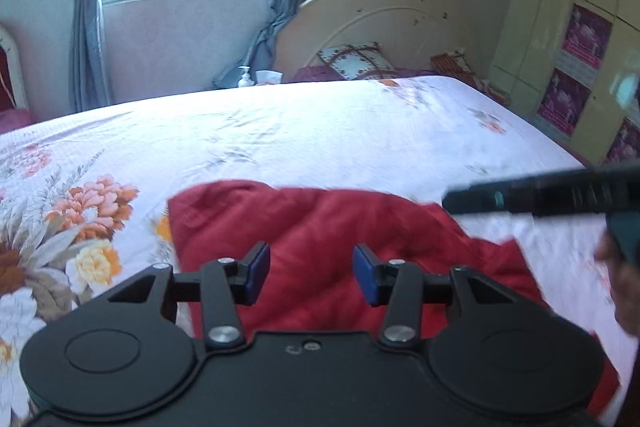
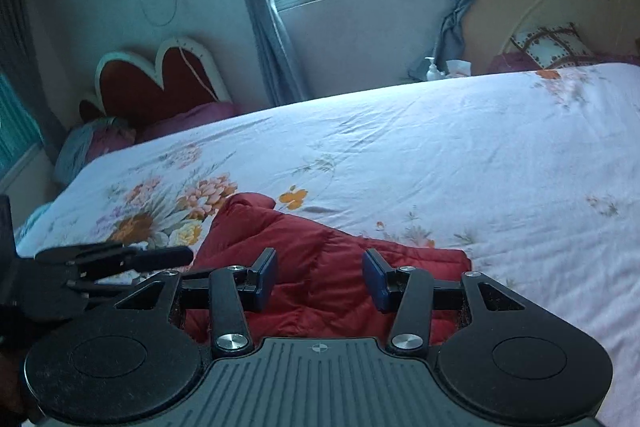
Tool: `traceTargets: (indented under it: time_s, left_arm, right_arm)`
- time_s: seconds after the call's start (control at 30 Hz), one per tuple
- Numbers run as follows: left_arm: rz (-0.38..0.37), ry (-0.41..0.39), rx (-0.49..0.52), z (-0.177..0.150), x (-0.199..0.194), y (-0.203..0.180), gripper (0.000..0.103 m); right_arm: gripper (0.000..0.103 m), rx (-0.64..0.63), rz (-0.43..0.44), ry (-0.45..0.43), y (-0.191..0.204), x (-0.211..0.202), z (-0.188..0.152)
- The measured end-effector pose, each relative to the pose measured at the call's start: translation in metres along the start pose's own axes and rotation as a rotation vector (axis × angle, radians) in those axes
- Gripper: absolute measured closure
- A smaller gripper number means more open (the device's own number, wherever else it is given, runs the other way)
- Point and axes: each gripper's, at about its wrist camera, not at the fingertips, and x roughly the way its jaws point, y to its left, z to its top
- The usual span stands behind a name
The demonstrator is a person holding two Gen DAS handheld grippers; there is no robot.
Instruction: Fold large clothes
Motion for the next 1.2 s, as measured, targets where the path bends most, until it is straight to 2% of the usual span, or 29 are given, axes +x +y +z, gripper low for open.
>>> traceTargets:
  time_s: [0.13,0.23,0.37,0.43,0.53,0.67,0.7,0.77,0.83,0.93,0.97,1.03,1.13,1.2]
  left_arm:
    - [-0.053,0.065,0.009,0.013,0.044,0.012,0.059]
    - [-0.070,0.110,0.016,0.019,0.080,0.007,0.059]
    - [-0.077,0.193,-0.005,0.015,0.120,0.004,0.058]
    - [-0.069,0.204,0.007,0.012,0.129,0.004,0.057]
    - [-0.042,0.208,0.051,0.012,0.135,-0.004,0.057]
    - [-0.071,0.193,0.036,0.014,0.125,0.001,0.056]
    - [-0.076,0.177,0.028,0.015,0.114,0.003,0.051]
    - [-0.064,0.124,0.010,0.018,0.082,0.007,0.040]
    - [-0.087,0.077,-0.004,0.015,0.047,0.007,0.041]
    - [-0.130,0.049,-0.023,-0.004,0.005,0.003,0.042]
    - [-0.132,0.057,-0.022,-0.012,0.000,0.000,0.040]
    - [-0.125,0.103,-0.011,-0.029,0.009,-0.005,0.037]
    - [-0.095,0.140,-0.001,-0.048,0.037,-0.003,0.036]
    - [-0.089,0.156,-0.035,-0.047,0.042,-0.001,0.036]
  right_arm:
    - [0.055,-0.038,-0.019,0.084,0.000,0.051,-0.006]
    - [0.055,-0.032,-0.150,0.127,-0.020,0.084,-0.020]
    - [0.055,0.111,-0.115,0.133,-0.059,0.095,-0.039]
    - [0.055,0.166,-0.093,0.121,-0.070,0.096,-0.045]
    - [0.056,0.153,-0.097,0.102,-0.071,0.097,-0.046]
    - [0.055,0.148,-0.083,0.122,-0.070,0.093,-0.039]
    - [0.055,0.167,-0.084,0.130,-0.070,0.086,-0.035]
    - [0.055,0.183,-0.074,0.094,-0.070,0.061,-0.031]
    - [0.055,0.154,-0.061,0.076,-0.062,0.033,-0.030]
    - [0.055,0.087,-0.034,0.060,-0.044,-0.002,-0.042]
    - [0.055,0.063,-0.050,0.074,-0.039,-0.005,-0.049]
    - [0.055,0.016,-0.118,0.114,-0.037,0.005,-0.064]
    - [0.055,-0.019,-0.146,0.108,-0.042,0.028,-0.084]
    - [0.055,0.052,-0.133,0.110,-0.052,0.035,-0.085]
